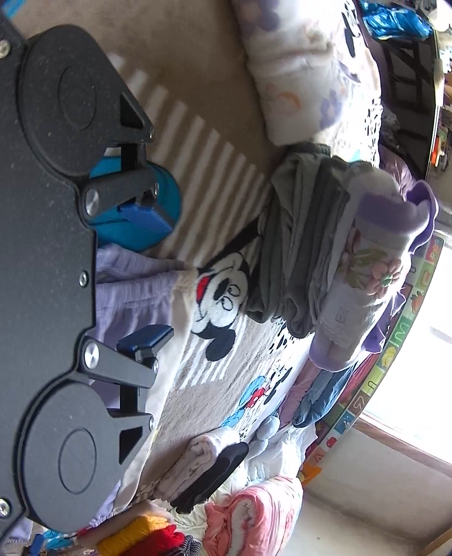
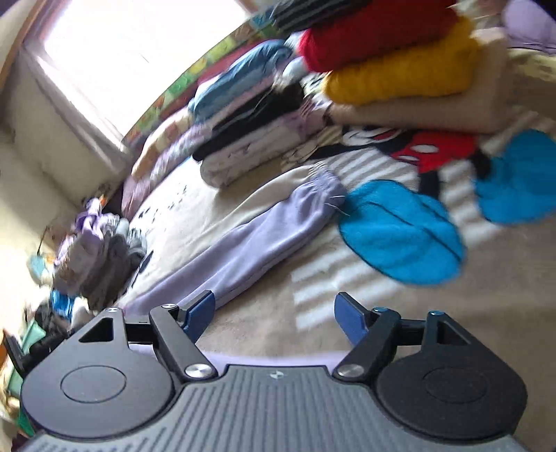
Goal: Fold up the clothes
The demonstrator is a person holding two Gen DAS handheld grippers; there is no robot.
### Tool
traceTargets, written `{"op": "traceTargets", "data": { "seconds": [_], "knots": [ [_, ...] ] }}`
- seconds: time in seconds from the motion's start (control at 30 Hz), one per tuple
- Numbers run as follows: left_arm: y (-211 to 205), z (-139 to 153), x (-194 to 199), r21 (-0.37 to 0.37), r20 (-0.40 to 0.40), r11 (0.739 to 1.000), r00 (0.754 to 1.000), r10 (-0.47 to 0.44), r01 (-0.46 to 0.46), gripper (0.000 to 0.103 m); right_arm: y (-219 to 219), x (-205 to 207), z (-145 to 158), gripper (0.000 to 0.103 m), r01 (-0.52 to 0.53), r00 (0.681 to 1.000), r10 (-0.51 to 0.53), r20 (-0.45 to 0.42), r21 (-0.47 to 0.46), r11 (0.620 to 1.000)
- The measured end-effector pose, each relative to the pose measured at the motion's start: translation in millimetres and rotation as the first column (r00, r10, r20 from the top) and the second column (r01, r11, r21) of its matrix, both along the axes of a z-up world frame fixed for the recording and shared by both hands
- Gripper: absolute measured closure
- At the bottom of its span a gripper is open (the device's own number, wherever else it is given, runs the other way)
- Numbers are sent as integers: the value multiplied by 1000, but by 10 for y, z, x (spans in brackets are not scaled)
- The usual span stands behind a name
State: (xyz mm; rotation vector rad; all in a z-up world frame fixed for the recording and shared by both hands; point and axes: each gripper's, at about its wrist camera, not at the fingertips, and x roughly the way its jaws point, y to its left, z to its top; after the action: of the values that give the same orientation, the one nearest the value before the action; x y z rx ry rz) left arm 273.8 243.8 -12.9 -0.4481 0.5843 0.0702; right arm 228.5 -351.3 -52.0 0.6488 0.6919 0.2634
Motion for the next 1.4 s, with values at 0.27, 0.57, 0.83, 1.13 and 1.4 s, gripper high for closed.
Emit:
{"op": "traceTargets", "data": {
  "seconds": [0.27, 0.57, 0.83, 1.13, 1.4],
  "knots": [
    [-50, 23, -500, -51, -4, 999, 1000, 18, -18, 43, -218, -769, -157, 24, 108, 993, -111, 29, 84, 991],
    [-462, -27, -775, 102, 8, 994, 999, -48, 46, 43, -172, -972, -403, 23, 67, 995, -75, 67, 109, 992],
    [-639, -194, -600, 295, -70, 949, 993, -91, 108, 73, -140, -984, -436, 7, 13, 995, -28, 97, 148, 989],
    [-423, 114, -933, 294, 39, 954, 997, -66, 52, 103, -201, -962, -515, 30, 76, 990, -100, 103, 218, 973],
    [-33, -107, -1021, 95, -45, 994, 997, 58, -53, 99, -202, -915, -523, 41, 110, 983, -139, 121, 222, 969]
  ]
}}
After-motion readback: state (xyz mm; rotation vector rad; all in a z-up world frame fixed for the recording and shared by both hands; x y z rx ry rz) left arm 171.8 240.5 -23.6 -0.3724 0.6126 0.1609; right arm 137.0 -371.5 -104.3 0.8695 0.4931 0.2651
